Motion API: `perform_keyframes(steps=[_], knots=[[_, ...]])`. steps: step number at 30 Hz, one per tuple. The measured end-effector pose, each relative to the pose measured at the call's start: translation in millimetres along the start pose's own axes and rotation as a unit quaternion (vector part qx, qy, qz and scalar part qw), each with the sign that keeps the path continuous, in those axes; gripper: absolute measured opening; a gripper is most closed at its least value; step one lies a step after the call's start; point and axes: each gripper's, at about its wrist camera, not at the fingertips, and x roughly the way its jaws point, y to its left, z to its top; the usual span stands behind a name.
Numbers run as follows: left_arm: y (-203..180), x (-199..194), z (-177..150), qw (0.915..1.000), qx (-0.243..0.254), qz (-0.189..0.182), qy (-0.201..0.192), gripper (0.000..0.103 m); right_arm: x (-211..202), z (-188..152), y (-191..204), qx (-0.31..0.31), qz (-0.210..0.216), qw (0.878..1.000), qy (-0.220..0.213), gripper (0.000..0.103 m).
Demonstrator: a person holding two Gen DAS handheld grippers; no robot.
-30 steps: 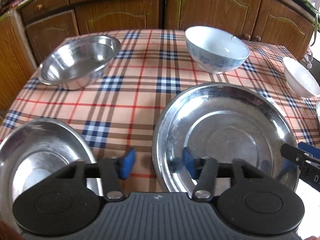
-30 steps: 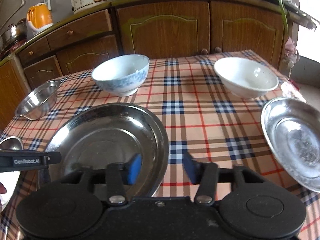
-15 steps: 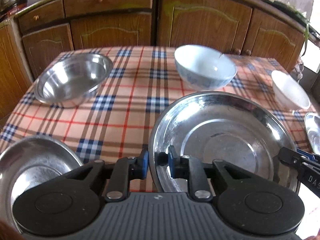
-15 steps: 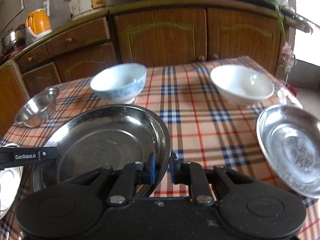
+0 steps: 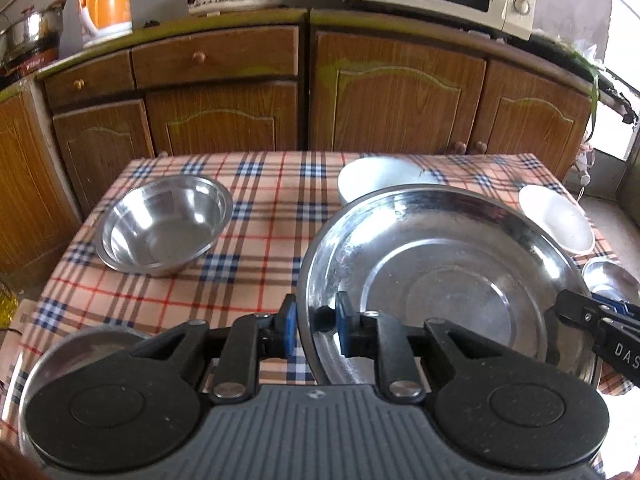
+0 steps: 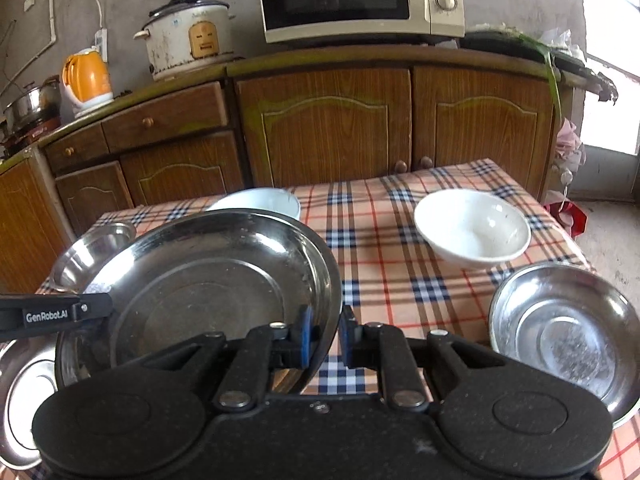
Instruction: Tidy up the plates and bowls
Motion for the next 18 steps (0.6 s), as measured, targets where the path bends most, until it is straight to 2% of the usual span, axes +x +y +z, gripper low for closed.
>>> perform_keyframes(steps=[18], knots=[[-4.8,-33.0,7.8,0.9998,0.015,-0.006,-0.015,0.02,-36.8,13.5,1.2,-0.007,-0.005,1.0,-0.018,0.02]])
